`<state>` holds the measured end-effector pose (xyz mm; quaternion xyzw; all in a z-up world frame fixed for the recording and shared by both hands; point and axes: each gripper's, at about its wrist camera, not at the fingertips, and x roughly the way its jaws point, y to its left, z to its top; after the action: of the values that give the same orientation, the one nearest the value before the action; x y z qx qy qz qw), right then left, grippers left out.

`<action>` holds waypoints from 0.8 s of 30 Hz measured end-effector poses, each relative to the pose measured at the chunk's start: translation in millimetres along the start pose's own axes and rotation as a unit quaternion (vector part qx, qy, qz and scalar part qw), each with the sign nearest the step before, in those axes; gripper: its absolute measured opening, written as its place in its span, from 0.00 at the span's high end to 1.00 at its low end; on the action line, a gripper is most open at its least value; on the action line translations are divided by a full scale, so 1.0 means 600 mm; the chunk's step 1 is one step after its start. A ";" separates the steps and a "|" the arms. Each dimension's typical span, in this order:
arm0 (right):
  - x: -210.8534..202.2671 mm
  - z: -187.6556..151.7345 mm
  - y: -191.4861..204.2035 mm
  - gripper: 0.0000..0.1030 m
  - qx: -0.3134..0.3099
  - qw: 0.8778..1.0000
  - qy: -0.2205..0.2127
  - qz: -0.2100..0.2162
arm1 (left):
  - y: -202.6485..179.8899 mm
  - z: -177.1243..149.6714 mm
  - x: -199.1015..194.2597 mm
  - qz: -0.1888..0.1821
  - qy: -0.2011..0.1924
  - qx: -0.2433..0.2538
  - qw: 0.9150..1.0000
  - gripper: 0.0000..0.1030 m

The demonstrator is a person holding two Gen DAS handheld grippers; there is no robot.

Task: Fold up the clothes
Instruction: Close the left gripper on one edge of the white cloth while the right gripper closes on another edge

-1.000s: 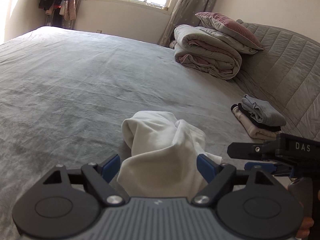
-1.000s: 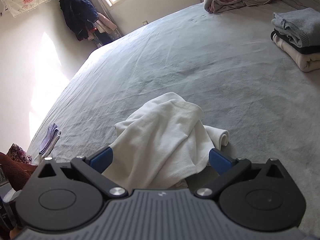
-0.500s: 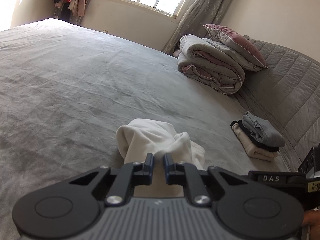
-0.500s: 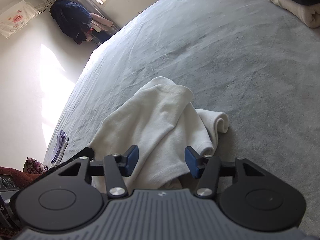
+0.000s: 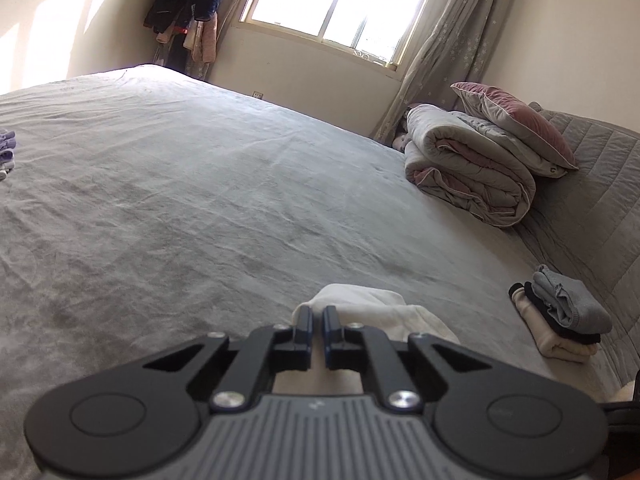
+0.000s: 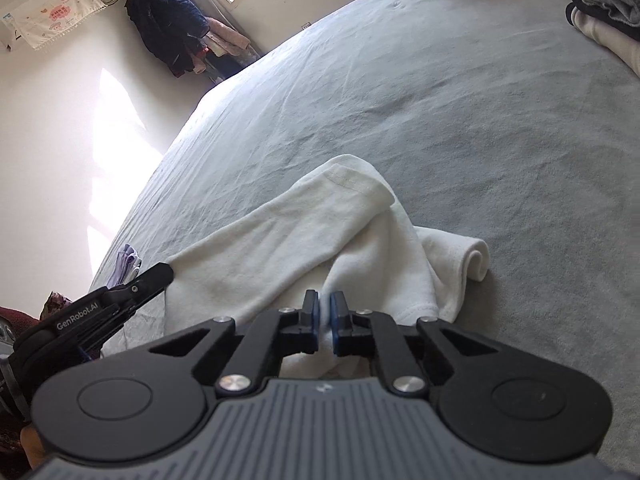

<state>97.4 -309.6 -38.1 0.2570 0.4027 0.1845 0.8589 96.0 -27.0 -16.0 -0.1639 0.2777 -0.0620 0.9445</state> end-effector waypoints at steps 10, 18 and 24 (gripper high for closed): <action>-0.009 0.015 0.003 0.94 -0.013 0.999 -0.031 -0.014 | 0.047 0.024 -0.028 0.059 -0.038 -0.013 0.997 0.96; -0.023 0.036 -0.024 0.94 0.005 0.998 -0.056 -0.028 | 0.077 0.037 -0.042 0.105 -0.063 -0.020 0.992 0.96; -0.036 0.046 -0.041 0.94 0.008 0.996 -0.073 -0.048 | 0.106 0.053 -0.045 0.138 -0.075 -0.027 0.987 0.96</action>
<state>108.9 -348.7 -24.5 0.2573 0.3520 0.1206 0.8918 92.7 47.2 0.9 -0.1538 0.2277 0.0893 0.9573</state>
